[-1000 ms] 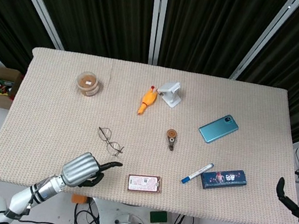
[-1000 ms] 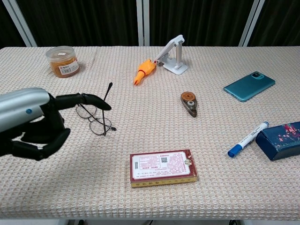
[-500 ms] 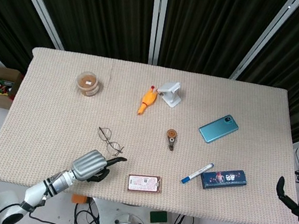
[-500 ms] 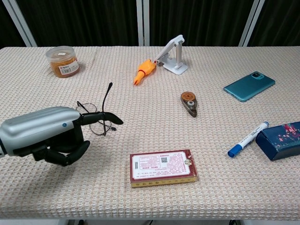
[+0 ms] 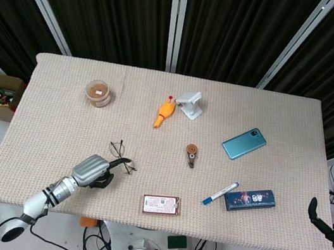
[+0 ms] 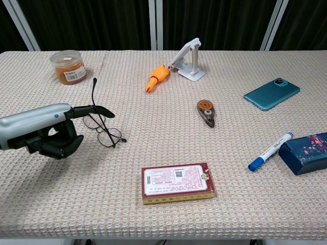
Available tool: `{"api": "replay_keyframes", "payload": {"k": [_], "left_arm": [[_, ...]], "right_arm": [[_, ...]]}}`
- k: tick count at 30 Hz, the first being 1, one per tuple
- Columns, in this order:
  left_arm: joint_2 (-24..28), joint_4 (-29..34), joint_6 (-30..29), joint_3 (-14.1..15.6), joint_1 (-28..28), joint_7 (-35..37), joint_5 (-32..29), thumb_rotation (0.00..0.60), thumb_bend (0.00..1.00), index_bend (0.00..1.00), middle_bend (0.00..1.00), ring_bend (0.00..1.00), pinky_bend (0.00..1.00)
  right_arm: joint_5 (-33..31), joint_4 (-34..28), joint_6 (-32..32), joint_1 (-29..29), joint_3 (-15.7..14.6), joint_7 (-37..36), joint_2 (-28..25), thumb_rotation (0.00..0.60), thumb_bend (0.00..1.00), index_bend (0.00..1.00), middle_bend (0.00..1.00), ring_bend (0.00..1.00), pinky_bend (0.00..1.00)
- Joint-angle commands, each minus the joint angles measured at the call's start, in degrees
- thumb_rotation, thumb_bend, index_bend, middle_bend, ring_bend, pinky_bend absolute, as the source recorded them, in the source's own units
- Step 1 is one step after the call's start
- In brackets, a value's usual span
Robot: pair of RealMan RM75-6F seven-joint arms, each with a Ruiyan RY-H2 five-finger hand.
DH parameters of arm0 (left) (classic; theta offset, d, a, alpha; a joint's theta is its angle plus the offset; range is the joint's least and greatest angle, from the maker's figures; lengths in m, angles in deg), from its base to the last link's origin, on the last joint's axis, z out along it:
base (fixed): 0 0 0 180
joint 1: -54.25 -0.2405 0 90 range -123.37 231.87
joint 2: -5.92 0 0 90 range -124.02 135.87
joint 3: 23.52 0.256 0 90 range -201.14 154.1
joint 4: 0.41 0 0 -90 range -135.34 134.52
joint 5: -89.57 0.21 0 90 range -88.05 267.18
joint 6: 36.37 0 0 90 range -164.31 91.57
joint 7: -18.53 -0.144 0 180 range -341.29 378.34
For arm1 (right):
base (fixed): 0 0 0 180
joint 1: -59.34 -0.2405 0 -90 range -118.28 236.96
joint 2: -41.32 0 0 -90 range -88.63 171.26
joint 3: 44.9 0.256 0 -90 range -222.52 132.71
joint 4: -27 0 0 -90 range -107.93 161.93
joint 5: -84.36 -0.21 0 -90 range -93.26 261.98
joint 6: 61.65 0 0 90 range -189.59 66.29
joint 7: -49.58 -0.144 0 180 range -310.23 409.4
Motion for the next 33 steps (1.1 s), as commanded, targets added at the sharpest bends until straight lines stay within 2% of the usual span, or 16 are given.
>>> {"api": "replay_keyframes", "payload": {"k": [1,11,20,23,26,27,29,30,31,33], "left_arm": [[0.59,-0.34,3.78,0.07,0.55,-3.42,-3.17,0.6,0.64,0.12,1.0,0.91,0.94],[0.83,0.75,6.42,-1.19,0.87,-7.06,-7.17,0.6,0.64,0.12,1.0,0.91,0.95],[1.66,1.88,4.81,-1.44,0.63,-5.92,-6.18,0.6,0.64,0.12,1.0,0.91,0.95],[3.39,4.67,0.67,-2.09,-0.23,-4.17,-4.23,0.6,0.64,0.12,1.0,0.9,0.95],[5.9,7.36,-8.3,-3.48,-2.91,-3.93,-1.48,0.6,0.62,0.12,0.97,0.88,0.93],[6.59,7.91,-11.81,-3.95,-4.23,-4.37,-0.75,0.6,0.59,0.12,0.95,0.86,0.92],[8.43,8.75,-20.56,-4.5,-8.33,-6.88,0.54,0.595,0.37,0.13,0.86,0.78,0.85],[9.59,9.6,-22.44,-4.04,-9.85,-7.62,0.46,0.554,0.27,0.13,0.8,0.73,0.81],[11.12,10.9,-23.38,-3.3,-11.28,-8.36,-0.15,0.438,0.15,0.13,0.68,0.62,0.73],[14.68,13.24,-24.24,-1.77,-13.91,-12.08,-2.07,0.112,0.03,0.13,0.34,0.29,0.51]], "right_arm": [[0.94,-0.53,-0.73,0.12,-0.05,0.79,-0.19,0.459,0.5,0.0,0.0,0.0,0.0],[1.61,-1.47,-0.33,-0.05,-0.3,1.53,-0.51,0.459,0.5,0.0,0.0,0.0,0.0],[1.47,-1.7,-0.33,0.04,-0.29,1.42,-0.76,0.46,0.5,0.0,0.0,0.0,0.0],[1.29,-1.59,-0.43,0.14,-0.22,1.35,-0.77,0.461,0.5,0.0,0.0,0.0,0.0],[1.03,-0.91,-0.37,0.47,-0.55,1.23,-0.64,0.461,0.5,0.0,0.0,0.0,0.0],[0.94,-0.43,-0.24,0.63,-0.81,1.08,-0.61,0.461,0.5,0.0,0.0,0.0,0.0],[-0.11,0.86,0.81,1.44,-1.98,0.38,-0.48,0.46,0.48,0.0,0.0,0.0,0.0],[-1.02,1.15,1.71,1.87,-2.56,0.16,-0.44,0.461,0.48,0.0,0.0,0.0,0.0],[-2.1,1.4,2.69,2.34,-3.12,0.05,-0.41,0.46,0.48,0.0,0.0,0.0,0.0],[-4.34,2.06,4.73,3.39,-4.23,0.42,-0.36,0.461,0.47,0.0,0.0,0.0,0.0]]}}
